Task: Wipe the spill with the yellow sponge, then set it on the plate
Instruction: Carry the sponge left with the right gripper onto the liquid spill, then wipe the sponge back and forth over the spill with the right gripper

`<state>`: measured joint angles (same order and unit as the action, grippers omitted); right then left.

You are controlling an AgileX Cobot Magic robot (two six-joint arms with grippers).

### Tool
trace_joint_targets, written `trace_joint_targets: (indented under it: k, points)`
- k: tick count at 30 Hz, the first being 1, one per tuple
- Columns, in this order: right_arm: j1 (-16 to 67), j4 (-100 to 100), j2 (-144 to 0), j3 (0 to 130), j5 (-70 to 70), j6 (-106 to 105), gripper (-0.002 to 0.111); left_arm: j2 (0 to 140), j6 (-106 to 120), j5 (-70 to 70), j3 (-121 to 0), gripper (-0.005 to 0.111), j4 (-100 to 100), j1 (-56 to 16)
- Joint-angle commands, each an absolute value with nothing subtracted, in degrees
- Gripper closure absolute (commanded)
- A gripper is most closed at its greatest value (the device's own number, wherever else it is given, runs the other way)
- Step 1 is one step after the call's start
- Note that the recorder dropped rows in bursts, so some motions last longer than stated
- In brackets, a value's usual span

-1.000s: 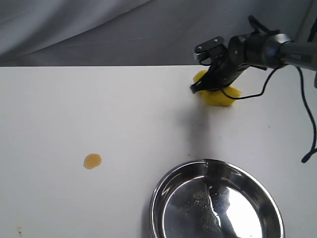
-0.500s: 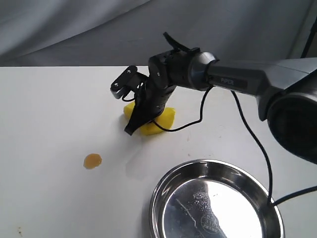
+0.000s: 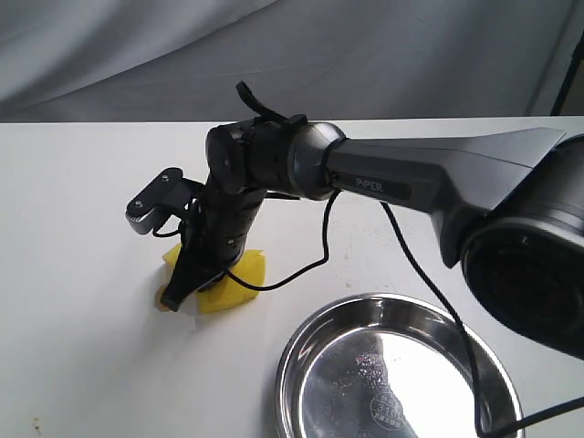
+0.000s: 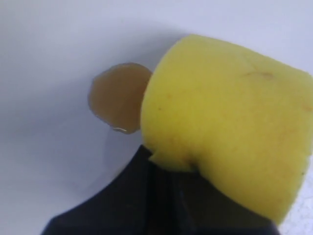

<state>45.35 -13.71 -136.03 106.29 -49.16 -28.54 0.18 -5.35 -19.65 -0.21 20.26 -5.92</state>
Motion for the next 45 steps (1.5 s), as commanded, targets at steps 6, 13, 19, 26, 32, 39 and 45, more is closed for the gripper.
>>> trace_joint_targets:
  k: [6,13,19,26,32,39,45]
  points:
    - [48.2,-23.2,-138.3,104.8,-54.3,-29.7,0.108,0.0,-5.5,-19.4,0.0,0.107,20.3,-6.2]
    - [48.2,-24.4,-138.3,104.8,-54.3,-30.5,0.108,0.0,-5.5,-19.4,0.0,0.107,20.3,-6.2]
    - [48.2,-27.2,-138.3,104.8,-54.1,-31.2,0.108,0.0,-5.5,-19.4,0.0,0.107,20.3,-6.2]
    - [48.1,-27.0,-138.2,104.8,-49.4,-31.2,0.108,0.0,-5.5,-19.4,0.0,0.107,20.3,-6.2]
    - [48.1,-19.3,-135.6,104.8,-47.9,-25.6,0.108,0.0,-5.5,-19.4,0.0,0.107,20.3,-6.2]
    - [48.1,-13.8,-130.5,104.8,-47.4,-22.0,0.108,0.0,-5.5,-19.4,0.0,0.107,20.3,-6.2]
    - [48.1,-14.0,-128.4,104.8,-47.3,-21.9,0.108,0.0,-5.5,-19.4,0.0,0.107,20.3,-6.2]
